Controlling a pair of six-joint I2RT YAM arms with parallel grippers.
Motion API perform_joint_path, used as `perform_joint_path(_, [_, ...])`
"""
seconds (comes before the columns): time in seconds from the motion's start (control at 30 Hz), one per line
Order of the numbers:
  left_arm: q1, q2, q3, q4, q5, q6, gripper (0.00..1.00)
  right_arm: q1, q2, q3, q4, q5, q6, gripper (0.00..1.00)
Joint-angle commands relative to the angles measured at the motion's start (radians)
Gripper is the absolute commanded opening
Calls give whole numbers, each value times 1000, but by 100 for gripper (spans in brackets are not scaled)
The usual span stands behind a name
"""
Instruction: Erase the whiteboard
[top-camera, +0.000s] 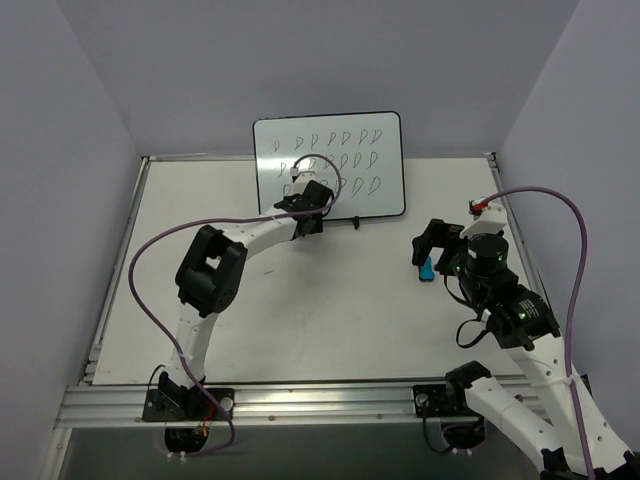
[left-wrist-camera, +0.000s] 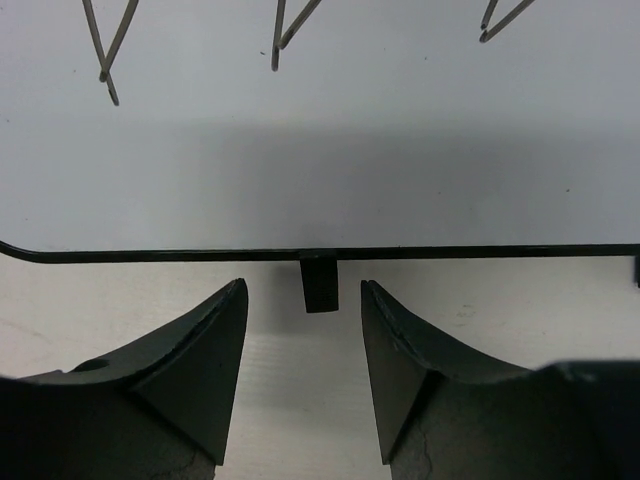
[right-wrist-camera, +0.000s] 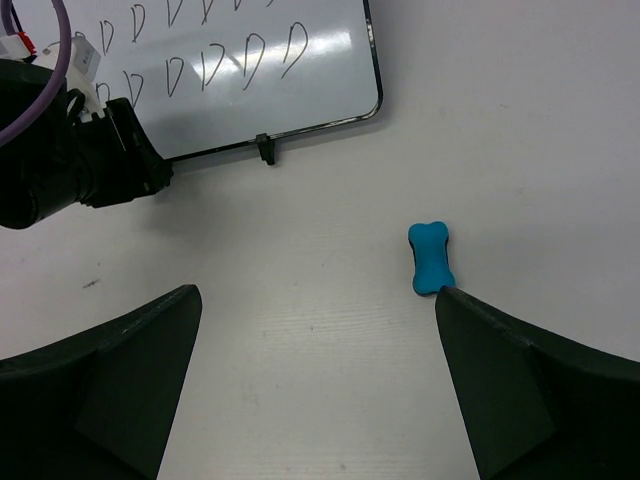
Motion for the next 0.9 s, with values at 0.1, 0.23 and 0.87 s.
perform_joint_path(0.1, [-1, 66, 89, 39, -27, -27, 52, 6, 14, -7, 49, -19, -20, 100])
perform_joint_path(0.23, [-1, 73, 88, 38, -39, -41, 45, 5, 20, -9, 52, -30, -25, 100])
perform_joint_path(0.87, [14, 29, -9, 55, -64, -76, 2, 6, 23, -13, 61, -47, -28, 100])
